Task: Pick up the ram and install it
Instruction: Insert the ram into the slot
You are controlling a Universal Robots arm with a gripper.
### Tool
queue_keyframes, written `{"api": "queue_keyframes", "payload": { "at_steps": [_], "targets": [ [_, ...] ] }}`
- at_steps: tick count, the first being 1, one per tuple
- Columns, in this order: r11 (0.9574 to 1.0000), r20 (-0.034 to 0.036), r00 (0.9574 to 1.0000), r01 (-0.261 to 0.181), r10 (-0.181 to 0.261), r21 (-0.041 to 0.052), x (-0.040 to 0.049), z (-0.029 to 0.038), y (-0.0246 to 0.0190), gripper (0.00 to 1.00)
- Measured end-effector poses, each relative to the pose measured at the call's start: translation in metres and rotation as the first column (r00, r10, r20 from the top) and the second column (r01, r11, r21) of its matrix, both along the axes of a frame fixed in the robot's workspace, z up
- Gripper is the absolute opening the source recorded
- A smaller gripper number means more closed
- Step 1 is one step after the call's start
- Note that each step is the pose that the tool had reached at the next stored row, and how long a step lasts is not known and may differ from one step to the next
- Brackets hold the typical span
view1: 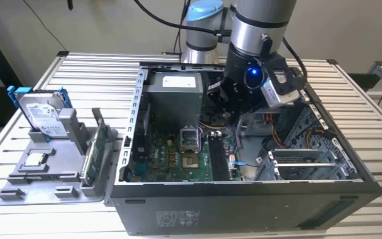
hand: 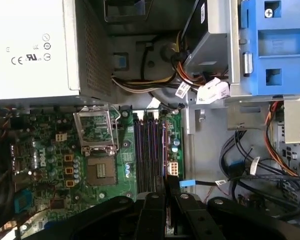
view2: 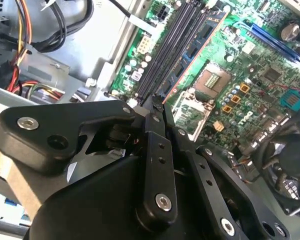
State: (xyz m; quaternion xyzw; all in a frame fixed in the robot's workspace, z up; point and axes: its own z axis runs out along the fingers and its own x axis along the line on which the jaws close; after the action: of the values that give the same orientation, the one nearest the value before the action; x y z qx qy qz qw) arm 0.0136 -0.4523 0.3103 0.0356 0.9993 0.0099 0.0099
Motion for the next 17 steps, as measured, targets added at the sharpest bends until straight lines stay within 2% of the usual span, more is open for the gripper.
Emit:
{"api": "queue_keyframes", "payload": {
  "at_steps": [6, 11, 17],
  "targets": [
    [1.0000, 0.0007, 1.0000, -0.001, 0.001, -0.0001, 0.0000, -0.0109, 0.0001, 0.14],
    [0.9998, 0.0044, 0.9998, -0.020, 0.020, -0.0001, -0.0002, -0.0201, 0.0006, 0.14],
    [0.9997, 0.0036, 0.9997, -0.023, 0.023, 0.0000, -0.0004, -0.0299, 0.0006, 0.14]
  ]
}}
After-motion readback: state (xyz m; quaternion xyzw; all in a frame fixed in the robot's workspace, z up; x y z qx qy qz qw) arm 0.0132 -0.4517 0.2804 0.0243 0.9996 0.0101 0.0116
